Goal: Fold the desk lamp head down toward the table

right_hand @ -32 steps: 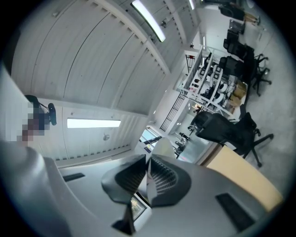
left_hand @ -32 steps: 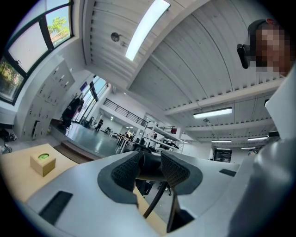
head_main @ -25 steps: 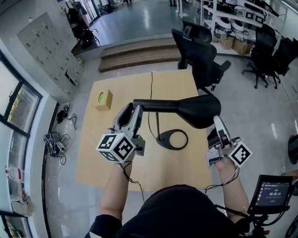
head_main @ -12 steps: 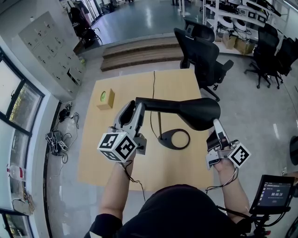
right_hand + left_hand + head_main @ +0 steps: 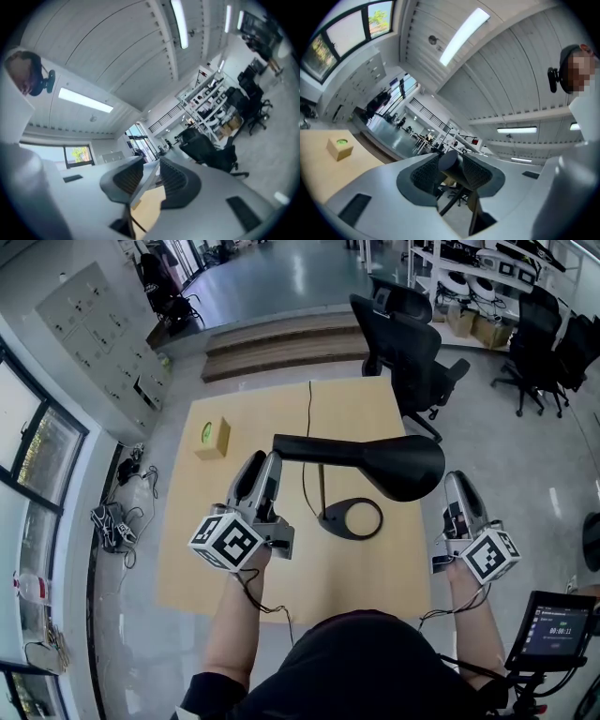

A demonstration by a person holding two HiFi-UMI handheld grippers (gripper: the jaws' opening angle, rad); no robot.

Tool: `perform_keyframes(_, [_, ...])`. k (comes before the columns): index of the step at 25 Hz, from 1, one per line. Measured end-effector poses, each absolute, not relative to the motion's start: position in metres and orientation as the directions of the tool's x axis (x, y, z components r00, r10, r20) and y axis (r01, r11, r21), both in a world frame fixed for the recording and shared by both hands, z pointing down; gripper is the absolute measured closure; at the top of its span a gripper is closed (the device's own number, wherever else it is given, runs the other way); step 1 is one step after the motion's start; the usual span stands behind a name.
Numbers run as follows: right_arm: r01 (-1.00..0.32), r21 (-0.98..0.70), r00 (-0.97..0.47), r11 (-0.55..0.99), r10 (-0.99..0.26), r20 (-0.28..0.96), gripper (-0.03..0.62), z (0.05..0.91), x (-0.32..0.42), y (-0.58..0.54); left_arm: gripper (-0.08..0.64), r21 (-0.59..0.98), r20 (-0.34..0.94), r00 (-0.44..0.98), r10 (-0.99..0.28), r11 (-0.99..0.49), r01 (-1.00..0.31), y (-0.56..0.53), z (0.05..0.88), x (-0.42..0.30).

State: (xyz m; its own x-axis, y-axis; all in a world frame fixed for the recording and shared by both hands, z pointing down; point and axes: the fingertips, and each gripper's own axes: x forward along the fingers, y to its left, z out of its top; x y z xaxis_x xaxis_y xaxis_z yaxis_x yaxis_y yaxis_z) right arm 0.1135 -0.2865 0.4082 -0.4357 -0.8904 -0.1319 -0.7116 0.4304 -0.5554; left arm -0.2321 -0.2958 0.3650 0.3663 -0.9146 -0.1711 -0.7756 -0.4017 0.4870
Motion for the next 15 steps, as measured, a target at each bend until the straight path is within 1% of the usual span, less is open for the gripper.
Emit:
perform_keyframes(2, [-0.788, -0.439, -0.422, 0.431, -0.898, -0.123, 0.502, 0.398, 0.121, -0.29, 0.41, 0.536, -0.174, 0.391, -0.904, -0.42, -0.732, -0.295, 0.376, -0.228])
perform_keyframes(4, [-0.835, -0.329, -0.432, 0.441, -0.896, -0.106, 0.502, 0.387, 0.119, -0.296, 0.41, 0.563, -0.172, 0.414, -0.894, -0.434, -0.703, -0.294, 0.383, -0.222])
perform_keyframes(9, [-0.879, -0.102, -0.47, 0.466, -0.882, 0.017, 0.502, 0.386, 0.093, -0.315, 0.41, 0.564, -0.166, 0.443, -0.881, -0.453, -0.691, -0.307, 0.391, -0.208])
perform_keyframes(11, [-0.879, -0.065, -0.475, 0.472, -0.878, 0.052, 0.502, 0.39, 0.085, -0.316, 0.41, 0.563, -0.15, 0.442, -0.884, -0.444, -0.697, -0.308, 0.391, -0.207])
perform_keyframes(15, [-0.872, -0.091, -0.489, 0.482, -0.867, 0.098, 0.502, 0.407, 0.078, -0.314, 0.41, 0.564, -0.132, 0.443, -0.887, -0.434, -0.703, -0.302, 0.392, -0.208])
